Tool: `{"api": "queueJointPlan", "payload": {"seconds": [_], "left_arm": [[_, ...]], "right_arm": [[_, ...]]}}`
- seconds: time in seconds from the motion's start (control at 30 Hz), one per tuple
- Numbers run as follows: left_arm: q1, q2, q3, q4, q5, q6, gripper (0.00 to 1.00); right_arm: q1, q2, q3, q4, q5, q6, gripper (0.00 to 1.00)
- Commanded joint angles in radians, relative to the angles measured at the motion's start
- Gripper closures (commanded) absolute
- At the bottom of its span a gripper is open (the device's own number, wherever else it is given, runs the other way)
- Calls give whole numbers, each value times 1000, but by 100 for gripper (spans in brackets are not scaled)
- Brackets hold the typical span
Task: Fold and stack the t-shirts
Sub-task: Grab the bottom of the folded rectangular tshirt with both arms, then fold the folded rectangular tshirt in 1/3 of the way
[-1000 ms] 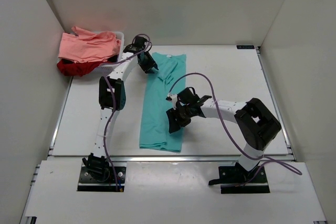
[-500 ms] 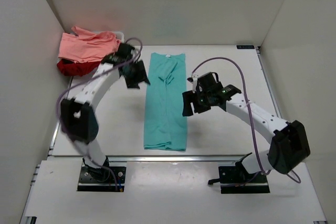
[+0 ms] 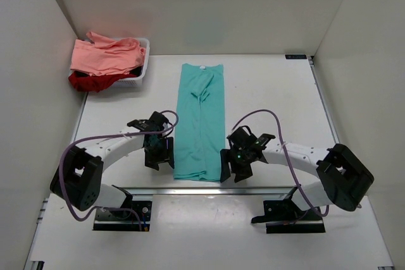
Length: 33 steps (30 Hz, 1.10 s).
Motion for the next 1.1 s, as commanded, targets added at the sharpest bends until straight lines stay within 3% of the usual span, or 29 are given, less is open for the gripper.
{"api": "queueJointPlan", "payload": {"seconds": [0.0,0.27,0.37,0.43,0.5,0.57,0.6,0.67,0.7,0.9,1.07], "left_arm": [[13,-48,-34,95,-4,-9,28],[1,-34,-76,193,62,-27,29],[-24,6,-65,208,74,-29,29],[-33,13,-83,217,93,-33,35],[-25,-10,-117,239,111,-40,42],[-16,-28,-145,248,128,-40,59],[-19,-31,-151,248,137,-37,63],[-40,-34,-163,247,149,-40,92],[-47,-34,-163,239,158,-41,98],[-60,-36,-99,182,157,-23,100],[-57,33,108,96,148,-20,100]], "right_arm": [[24,40,23,148,-19,116,41],[32,160,72,199,1,156,42],[42,188,95,179,10,169,47],[42,192,97,170,13,176,62],[55,191,91,159,5,181,91],[59,188,95,141,-10,178,97],[62,188,94,141,-16,173,98],[73,185,100,118,-33,169,99],[76,180,106,101,-39,161,100],[59,177,166,46,-79,112,99],[-29,157,311,-98,-126,34,100]]}}
